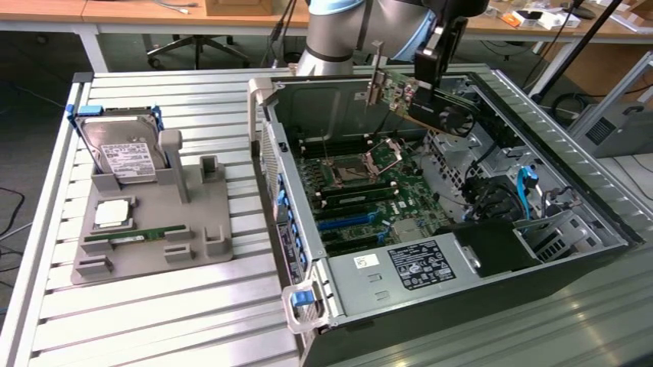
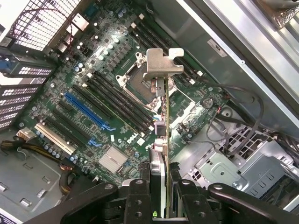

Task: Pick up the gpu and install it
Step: 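Insert the gpu into the slot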

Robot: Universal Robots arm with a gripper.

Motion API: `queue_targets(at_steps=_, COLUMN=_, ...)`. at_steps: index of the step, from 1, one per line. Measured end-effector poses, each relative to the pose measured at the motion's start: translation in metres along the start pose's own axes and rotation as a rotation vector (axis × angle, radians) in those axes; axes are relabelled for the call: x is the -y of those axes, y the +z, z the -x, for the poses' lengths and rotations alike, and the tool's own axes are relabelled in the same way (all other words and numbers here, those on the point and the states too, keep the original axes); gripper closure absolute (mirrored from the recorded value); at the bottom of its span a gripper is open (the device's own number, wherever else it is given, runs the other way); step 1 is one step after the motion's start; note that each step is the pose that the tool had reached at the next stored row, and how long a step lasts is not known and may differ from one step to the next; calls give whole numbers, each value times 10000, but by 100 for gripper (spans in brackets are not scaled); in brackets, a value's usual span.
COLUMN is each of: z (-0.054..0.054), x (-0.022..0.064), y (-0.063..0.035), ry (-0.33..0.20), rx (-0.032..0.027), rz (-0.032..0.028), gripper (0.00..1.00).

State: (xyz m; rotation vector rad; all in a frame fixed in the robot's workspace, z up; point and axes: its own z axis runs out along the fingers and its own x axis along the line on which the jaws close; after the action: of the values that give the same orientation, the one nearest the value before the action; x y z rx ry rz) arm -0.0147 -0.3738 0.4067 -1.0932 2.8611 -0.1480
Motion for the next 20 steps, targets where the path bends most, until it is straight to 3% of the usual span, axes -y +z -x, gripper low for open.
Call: queue_targets(at_steps=20, z=0, x=0, y=0, ry=-544, rx=64, rz=20, gripper=73)
